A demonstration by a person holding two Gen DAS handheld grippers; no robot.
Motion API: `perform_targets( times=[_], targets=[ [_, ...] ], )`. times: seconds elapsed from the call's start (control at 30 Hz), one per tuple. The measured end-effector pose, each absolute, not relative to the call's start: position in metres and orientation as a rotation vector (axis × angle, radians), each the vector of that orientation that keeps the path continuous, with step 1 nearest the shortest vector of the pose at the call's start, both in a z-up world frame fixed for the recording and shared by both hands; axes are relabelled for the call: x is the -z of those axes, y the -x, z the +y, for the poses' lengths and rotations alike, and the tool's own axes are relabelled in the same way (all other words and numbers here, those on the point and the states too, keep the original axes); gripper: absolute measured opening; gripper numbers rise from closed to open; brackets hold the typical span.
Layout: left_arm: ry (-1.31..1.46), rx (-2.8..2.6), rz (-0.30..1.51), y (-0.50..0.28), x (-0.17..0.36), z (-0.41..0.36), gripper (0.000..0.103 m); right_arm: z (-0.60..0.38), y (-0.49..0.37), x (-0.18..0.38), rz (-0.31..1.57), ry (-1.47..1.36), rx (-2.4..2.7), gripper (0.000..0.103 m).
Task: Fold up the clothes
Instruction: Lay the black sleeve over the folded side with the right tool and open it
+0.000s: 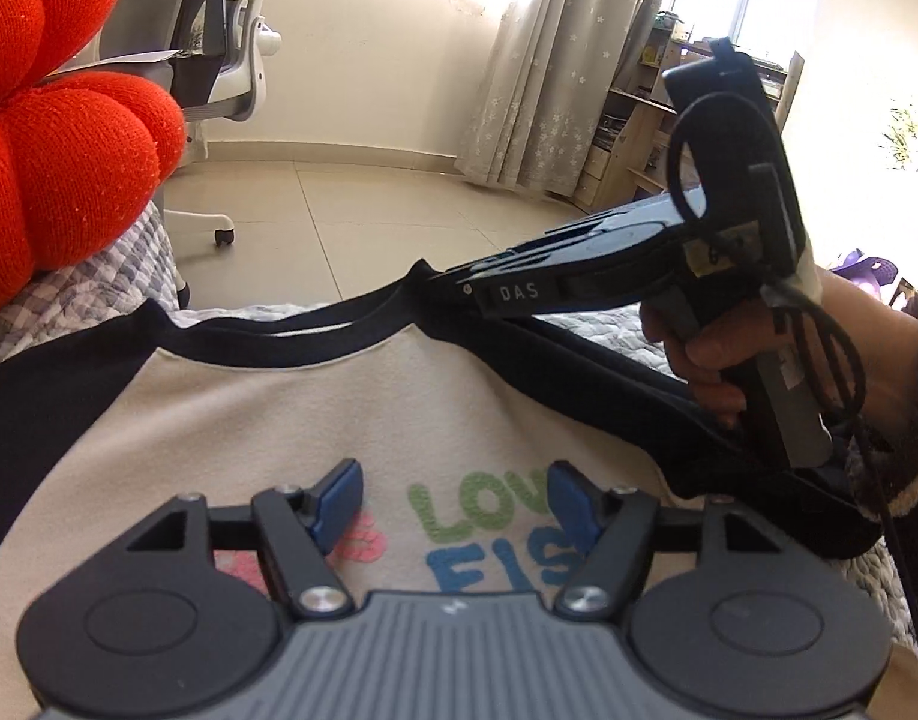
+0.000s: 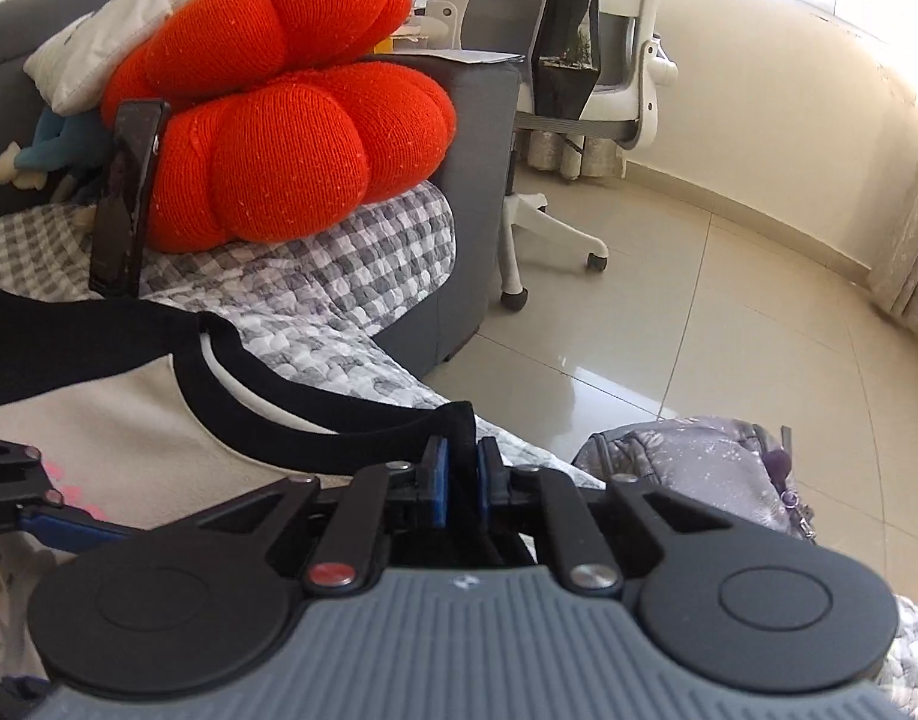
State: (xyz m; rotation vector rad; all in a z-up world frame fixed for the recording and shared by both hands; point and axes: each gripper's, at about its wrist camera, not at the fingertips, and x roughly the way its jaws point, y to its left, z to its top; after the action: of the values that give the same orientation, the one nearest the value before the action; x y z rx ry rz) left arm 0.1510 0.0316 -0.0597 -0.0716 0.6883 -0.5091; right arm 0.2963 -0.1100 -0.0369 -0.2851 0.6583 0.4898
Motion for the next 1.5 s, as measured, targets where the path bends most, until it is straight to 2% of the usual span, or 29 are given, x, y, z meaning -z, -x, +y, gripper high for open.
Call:
perform_targets(
  times=[0.33,0.37,0.43,0.5,0.77,0.8,0.83,0.87,0.9,1.0,1.13,1.2,1.27,1.37,1.43,1.47,1.5],
  targets=[
    [0.04,0.479,0.675,-0.154,0.052,0.041,0.07,-0.127,-0.312,0.037,0.694,0.126,-0.5,0.011],
    [0.031,0.466,0.666,-0.156,0.05,0.045,0.07,-0.131,-0.311,0.034,0.7,0.091,-0.507,0.018],
    [0.015,0.424,0.647,-0.162,0.044,0.057,0.07,-0.14,-0.31,0.03,0.713,0.026,-0.518,0.025],
    [0.0,0.362,0.631,-0.17,0.04,0.071,0.07,-0.148,-0.309,0.03,0.724,-0.025,-0.524,0.044],
    [0.029,0.213,0.634,-0.194,0.052,0.107,0.069,-0.154,-0.304,0.04,0.729,-0.115,-0.542,0.045],
    [0.039,0.211,0.626,-0.195,0.053,0.106,0.069,-0.15,-0.302,0.041,0.719,-0.086,-0.539,0.044],
    [0.049,0.21,0.619,-0.195,0.055,0.106,0.068,-0.145,-0.3,0.042,0.709,-0.057,-0.535,0.039],
    [0.058,0.209,0.612,-0.196,0.056,0.105,0.068,-0.14,-0.298,0.042,0.699,-0.028,-0.531,0.012],
    [0.062,0.209,0.607,-0.197,0.057,0.103,0.066,-0.136,-0.296,0.043,0.689,0.001,-0.527,0.006],
    [0.032,0.188,0.601,-0.206,0.06,0.094,0.066,-0.129,-0.294,0.044,0.642,0.101,-0.441,0.004],
    [-0.027,0.163,0.612,-0.216,0.062,0.084,0.068,-0.135,-0.304,0.051,0.68,0.066,-0.433,0.004],
    [-0.036,0.155,0.621,-0.214,0.057,0.082,0.068,-0.142,-0.303,0.046,0.691,0.02,-0.438,0.007],
    [-0.04,0.162,0.631,-0.207,0.051,0.08,0.068,-0.15,-0.299,0.04,0.699,-0.003,-0.433,0.017],
    [-0.009,0.199,0.648,-0.192,0.043,0.08,0.068,-0.166,-0.288,0.029,0.713,-0.031,-0.443,0.019],
    [-0.005,0.217,0.653,-0.179,0.038,0.079,0.068,-0.177,-0.277,0.022,0.718,-0.043,-0.438,0.027],
    [-0.009,0.225,0.658,-0.172,0.036,0.077,0.068,-0.182,-0.272,0.019,0.717,-0.043,-0.434,0.037],
    [-0.015,0.234,0.663,-0.166,0.035,0.076,0.068,-0.187,-0.265,0.016,0.716,-0.041,-0.429,0.041]
  ],
)
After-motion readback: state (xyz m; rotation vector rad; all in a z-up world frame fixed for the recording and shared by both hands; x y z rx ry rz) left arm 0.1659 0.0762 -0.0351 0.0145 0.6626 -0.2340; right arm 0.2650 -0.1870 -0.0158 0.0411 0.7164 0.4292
